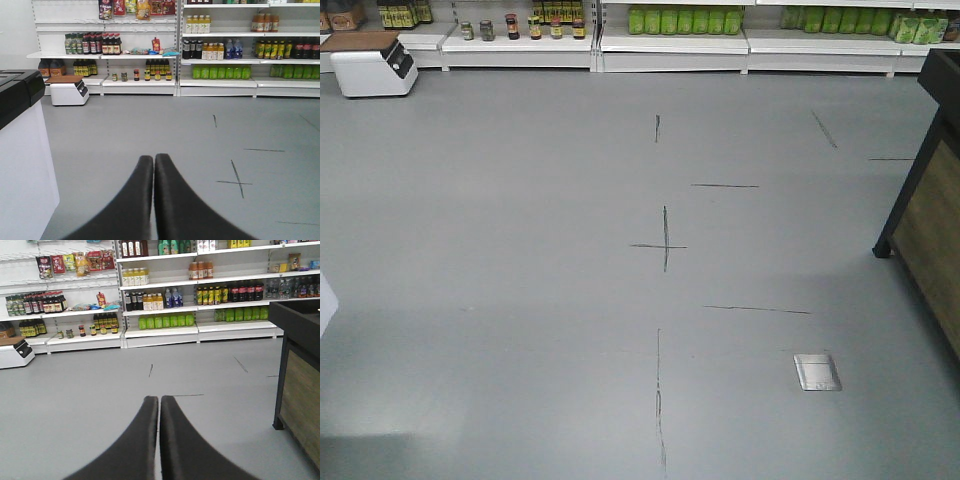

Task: Pick three apples into basket with both arms
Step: 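Drive the base forward across the floor toward the fruit tables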

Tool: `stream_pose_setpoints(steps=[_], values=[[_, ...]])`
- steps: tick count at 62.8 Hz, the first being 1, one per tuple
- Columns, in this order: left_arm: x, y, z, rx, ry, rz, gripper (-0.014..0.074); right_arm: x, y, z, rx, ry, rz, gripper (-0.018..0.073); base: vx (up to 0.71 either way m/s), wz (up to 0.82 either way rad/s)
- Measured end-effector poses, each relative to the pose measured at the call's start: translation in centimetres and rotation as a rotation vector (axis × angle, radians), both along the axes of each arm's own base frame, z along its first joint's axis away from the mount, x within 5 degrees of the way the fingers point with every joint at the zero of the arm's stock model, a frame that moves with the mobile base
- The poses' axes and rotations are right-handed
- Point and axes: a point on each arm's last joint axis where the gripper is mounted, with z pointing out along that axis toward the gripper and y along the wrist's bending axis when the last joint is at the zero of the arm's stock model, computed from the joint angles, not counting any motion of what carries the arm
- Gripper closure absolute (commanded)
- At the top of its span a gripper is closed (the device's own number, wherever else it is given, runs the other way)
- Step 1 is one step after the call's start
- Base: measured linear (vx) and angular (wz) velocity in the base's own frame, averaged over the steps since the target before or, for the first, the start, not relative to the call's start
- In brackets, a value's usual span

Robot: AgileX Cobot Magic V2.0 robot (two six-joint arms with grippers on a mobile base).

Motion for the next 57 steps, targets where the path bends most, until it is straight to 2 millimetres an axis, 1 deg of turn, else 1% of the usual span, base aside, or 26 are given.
stream_pose_setpoints(steps=[20, 57], values=[[0.00, 0.00, 0.00, 0.000, 0.000, 0.000, 0.0603, 0.00, 0.00, 0.00, 0.000, 0.000, 0.000, 0.0561, 0.19, -0.08], [0.00, 0.00, 0.00, 0.000, 0.000, 0.000, 0.0603, 0.00, 0.00, 0.00, 0.000, 0.000, 0.000, 0.0561, 0.20, -0.18]])
